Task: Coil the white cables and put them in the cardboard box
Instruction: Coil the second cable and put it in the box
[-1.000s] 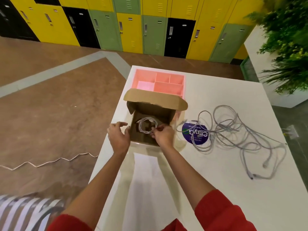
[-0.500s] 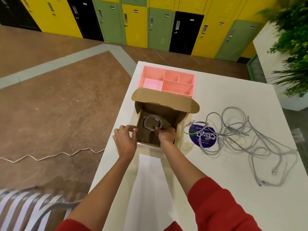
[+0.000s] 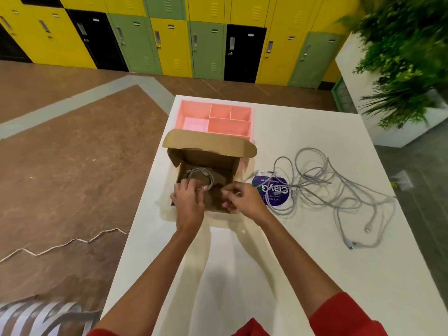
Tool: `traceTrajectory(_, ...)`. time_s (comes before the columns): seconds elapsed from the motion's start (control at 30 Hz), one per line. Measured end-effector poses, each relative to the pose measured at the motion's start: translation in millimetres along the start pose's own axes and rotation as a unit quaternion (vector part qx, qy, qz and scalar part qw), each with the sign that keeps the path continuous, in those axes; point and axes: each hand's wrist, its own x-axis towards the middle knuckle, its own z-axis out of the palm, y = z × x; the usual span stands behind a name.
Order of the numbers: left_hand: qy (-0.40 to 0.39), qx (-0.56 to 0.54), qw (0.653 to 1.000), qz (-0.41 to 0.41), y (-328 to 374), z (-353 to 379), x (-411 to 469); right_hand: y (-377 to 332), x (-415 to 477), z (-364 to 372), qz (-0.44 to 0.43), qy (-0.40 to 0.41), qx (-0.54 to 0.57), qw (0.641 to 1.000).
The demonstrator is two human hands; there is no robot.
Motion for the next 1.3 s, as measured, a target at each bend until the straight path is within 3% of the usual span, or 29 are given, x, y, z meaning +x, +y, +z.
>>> traceTrajectory(0.13, -0.048, -0.027, 0.995, 0.087, 28.8, 17.1, -12.5, 22.0, -18.7, -49.8, -0.014, 0.002, -0.054, 0.998)
traceTrajectory(0.33, -0.212, -0.049, 0.963, 0.157, 76.4, 63.5, -9.5, 48.5, -25.5, -97.7, 0.002, 0.106, -0.083, 0.991)
traceTrajectory(0.53, -0.279, 0.080, 0.954, 0.072, 99.3, 103.9, 0.1, 59.8, -30.4, -126.9, -0.007, 0.135, -0.067, 0.989)
traceTrajectory(0.63, -0.313, 0.114, 0.940, 0.079, 103.9, 102.5, -1.7, 63.1, -28.4, -136.4, -0.007, 0.169, -0.078, 0.982)
traceTrajectory(0.87, -0.281, 0.067, 0.946, 0.147, 133.4, 83.1, -12.5, 56.6, -20.9, -135.3, -0.064, 0.175, -0.104, 0.977)
traceTrajectory(1.07, -0.146, -0.028, 0.972, 0.184, 177.4, 58.5, -27.9, 49.2, -25.6, -154.4, -0.133, 0.225, -0.069, 0.963)
traceTrajectory(1.17, -0.198, -0.104, 0.953, 0.203, 192.6, 51.6, -28.2, 38.1, -32.4, -166.7, -0.179, 0.215, -0.009, 0.960)
traceTrajectory(1.3, -0.241, -0.140, 0.935, 0.221, 206.9, 45.2, -27.2, 26.2, -37.3, -181.9, -0.213, 0.216, -0.009, 0.953)
